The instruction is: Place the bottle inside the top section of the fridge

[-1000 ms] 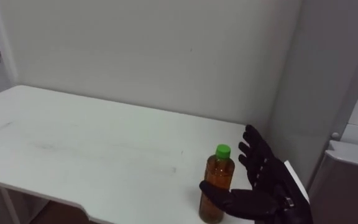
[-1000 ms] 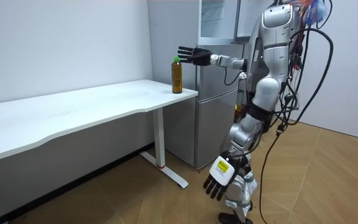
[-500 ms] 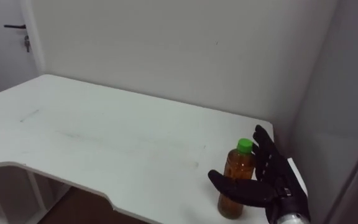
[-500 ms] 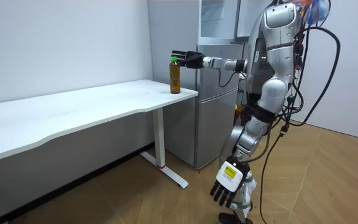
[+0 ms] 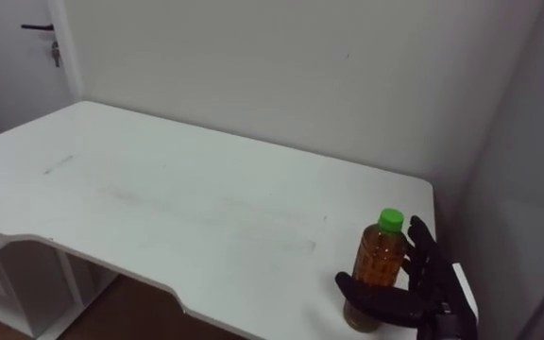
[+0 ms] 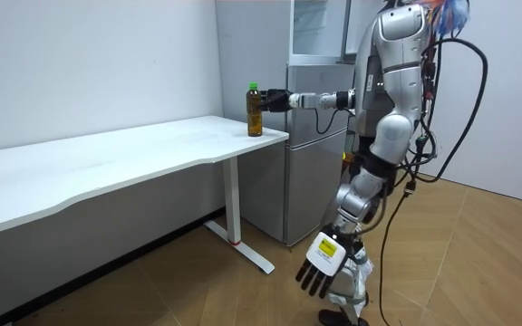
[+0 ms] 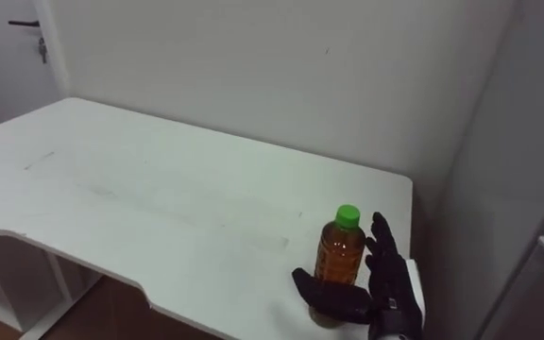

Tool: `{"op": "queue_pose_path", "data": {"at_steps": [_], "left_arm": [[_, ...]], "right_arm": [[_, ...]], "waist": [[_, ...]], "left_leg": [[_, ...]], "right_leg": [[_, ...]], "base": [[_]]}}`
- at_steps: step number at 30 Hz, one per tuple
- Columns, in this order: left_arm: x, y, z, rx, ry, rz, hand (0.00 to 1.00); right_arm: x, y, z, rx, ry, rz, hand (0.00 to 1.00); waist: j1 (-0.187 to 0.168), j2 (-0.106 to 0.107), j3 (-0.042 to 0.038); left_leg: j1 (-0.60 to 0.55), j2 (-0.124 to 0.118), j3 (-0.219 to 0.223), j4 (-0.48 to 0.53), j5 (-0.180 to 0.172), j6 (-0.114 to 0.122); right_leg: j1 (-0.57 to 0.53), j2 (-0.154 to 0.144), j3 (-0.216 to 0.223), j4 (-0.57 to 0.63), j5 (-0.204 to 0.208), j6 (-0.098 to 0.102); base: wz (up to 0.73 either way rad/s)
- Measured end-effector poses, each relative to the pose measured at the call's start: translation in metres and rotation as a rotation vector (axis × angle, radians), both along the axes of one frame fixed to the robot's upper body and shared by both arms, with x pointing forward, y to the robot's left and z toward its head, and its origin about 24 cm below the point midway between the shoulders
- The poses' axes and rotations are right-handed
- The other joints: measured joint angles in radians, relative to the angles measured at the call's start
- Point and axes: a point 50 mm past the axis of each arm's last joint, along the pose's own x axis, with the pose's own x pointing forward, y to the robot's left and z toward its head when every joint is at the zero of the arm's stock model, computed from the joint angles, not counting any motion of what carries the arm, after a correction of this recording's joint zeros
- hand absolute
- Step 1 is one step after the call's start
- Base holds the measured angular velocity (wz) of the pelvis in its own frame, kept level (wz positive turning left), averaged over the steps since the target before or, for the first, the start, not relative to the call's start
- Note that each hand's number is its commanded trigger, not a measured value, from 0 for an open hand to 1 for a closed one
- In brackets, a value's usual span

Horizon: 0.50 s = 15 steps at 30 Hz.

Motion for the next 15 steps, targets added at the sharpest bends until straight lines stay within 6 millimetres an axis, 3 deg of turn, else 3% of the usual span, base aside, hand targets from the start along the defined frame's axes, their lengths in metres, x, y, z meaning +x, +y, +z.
{"op": "queue_pose_path", "data": {"at_steps": [6, 15], "left_arm": [[-0.009, 0.0, -0.001, -0.012, 0.011, 0.054, 0.0], [-0.018, -0.002, -0.002, -0.018, 0.035, 0.06, 0.0]], "right_arm": [[-0.001, -0.001, 0.001, -0.071, -0.01, -0.048, 0.0], [-0.001, -0.004, -0.002, -0.078, 0.006, -0.09, 0.0]], "waist": [[0.004, 0.008, 0.0049], [0.004, 0.022, -0.0044]], "left_leg": [[-0.005, -0.001, -0.001, 0.003, 0.0, 0.0], [-0.003, -0.005, -0.004, 0.003, 0.001, 0.001]], "right_leg": [[-0.004, -0.001, 0.0, 0.001, 0.0, 0.0], [-0.003, -0.001, 0.016, 0.001, -0.005, 0.005]], "base": [[0.0], [0.0]]}}
